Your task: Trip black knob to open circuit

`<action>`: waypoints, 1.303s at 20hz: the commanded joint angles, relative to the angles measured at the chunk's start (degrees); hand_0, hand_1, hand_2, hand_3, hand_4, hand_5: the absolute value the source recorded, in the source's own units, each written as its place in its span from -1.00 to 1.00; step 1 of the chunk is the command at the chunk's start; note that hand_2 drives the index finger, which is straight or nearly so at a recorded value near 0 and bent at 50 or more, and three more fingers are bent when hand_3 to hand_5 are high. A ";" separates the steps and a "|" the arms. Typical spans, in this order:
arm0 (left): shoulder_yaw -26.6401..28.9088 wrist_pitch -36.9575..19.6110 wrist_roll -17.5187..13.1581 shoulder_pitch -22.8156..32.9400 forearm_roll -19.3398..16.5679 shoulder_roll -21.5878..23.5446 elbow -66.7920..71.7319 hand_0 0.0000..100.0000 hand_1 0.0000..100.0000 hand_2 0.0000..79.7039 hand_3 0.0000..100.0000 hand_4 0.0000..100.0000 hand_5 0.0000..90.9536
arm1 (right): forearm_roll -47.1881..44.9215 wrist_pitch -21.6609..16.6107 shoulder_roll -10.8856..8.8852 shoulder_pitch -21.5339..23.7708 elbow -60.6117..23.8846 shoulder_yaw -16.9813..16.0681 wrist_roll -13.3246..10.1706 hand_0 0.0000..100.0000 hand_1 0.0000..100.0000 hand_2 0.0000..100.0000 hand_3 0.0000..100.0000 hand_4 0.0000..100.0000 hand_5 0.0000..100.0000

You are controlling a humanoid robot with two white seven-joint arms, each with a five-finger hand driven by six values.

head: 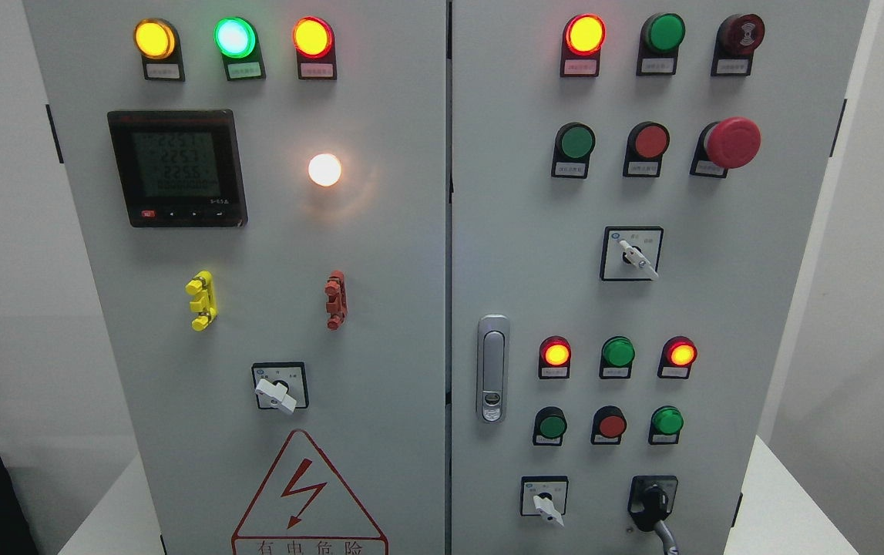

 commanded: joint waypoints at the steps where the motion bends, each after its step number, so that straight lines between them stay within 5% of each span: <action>1: 0.07 -0.17 0.01 -0.23 0.14 -0.09 -0.01 -0.76 -0.22 -1.00 -1.00 -1.00 -1.00 | 0.17 -1.31 0.47 -1.50 -1.50 3.00 1.89 -0.81 -0.77 -0.86 1.00 1.00 0.97; 26: 0.07 -0.17 0.01 -0.23 0.14 -0.09 -0.01 -0.76 -0.22 -1.00 -1.00 -1.00 -1.00 | -1.85 -1.31 0.38 -1.85 -1.67 2.21 1.80 -0.81 -0.71 -0.85 1.00 1.00 0.97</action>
